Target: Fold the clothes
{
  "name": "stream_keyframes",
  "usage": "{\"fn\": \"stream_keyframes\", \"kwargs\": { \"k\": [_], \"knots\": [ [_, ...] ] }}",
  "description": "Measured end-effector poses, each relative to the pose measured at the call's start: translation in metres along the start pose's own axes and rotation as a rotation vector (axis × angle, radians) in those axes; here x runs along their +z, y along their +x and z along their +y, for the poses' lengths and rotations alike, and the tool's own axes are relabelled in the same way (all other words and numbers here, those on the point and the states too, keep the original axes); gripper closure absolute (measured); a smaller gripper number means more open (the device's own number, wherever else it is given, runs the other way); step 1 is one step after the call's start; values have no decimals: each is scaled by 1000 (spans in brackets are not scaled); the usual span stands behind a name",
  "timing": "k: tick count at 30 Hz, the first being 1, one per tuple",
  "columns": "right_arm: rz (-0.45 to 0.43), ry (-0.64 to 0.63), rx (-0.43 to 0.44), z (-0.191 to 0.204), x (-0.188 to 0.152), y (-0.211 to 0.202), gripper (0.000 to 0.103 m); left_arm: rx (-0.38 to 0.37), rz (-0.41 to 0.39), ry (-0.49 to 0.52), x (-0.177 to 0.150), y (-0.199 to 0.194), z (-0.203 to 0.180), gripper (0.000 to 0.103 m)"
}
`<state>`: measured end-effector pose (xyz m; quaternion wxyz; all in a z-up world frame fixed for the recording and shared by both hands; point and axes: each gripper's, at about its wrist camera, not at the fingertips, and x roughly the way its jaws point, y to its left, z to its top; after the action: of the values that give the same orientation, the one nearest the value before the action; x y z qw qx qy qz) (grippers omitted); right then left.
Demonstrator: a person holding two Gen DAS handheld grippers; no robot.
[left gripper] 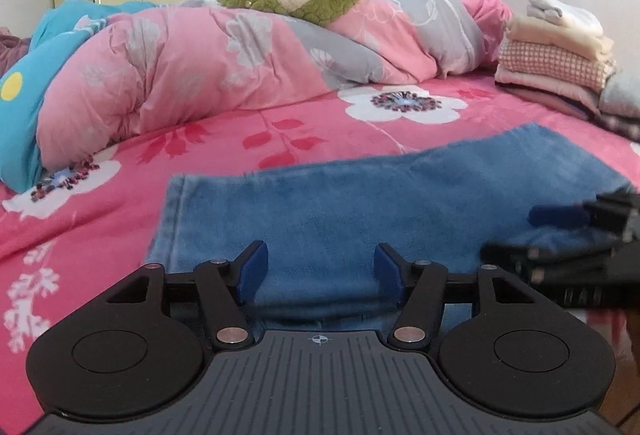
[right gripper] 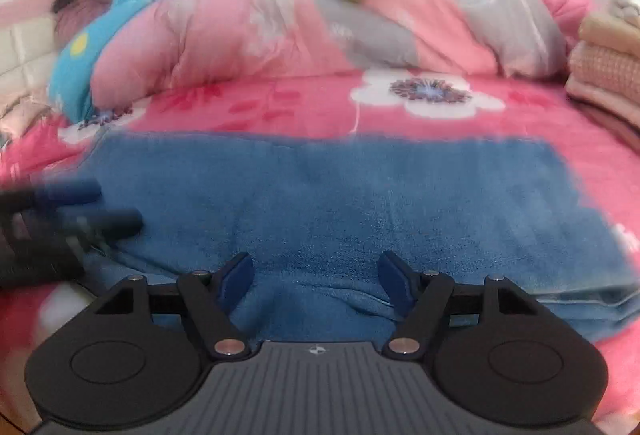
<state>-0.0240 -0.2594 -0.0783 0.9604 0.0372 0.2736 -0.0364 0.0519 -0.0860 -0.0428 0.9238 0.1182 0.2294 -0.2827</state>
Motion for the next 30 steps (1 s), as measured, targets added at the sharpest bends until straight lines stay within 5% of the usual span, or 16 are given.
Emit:
{"fn": "stream_keyframes", "kwargs": {
  "k": [12, 17, 22, 26, 30],
  "knots": [
    [-51, -10, 56, -10, -8, -4, 29, 1, 43, -68, 12, 28, 13, 33],
    [-16, 19, 89, -22, 14, -13, 29, 5, 80, -120, 7, 46, 23, 33],
    [-103, 83, -37, -63, 63, -13, 29, 5, 104, -163, 3, 59, 32, 33],
    [-24, 176, -151, -102, 84, 13, 32, -8, 92, -171, 2, 59, 35, 33],
    [39, 198, -177, -116, 91, 28, 34, -19, 77, -180, -1, 58, 36, 33]
  ]
}}
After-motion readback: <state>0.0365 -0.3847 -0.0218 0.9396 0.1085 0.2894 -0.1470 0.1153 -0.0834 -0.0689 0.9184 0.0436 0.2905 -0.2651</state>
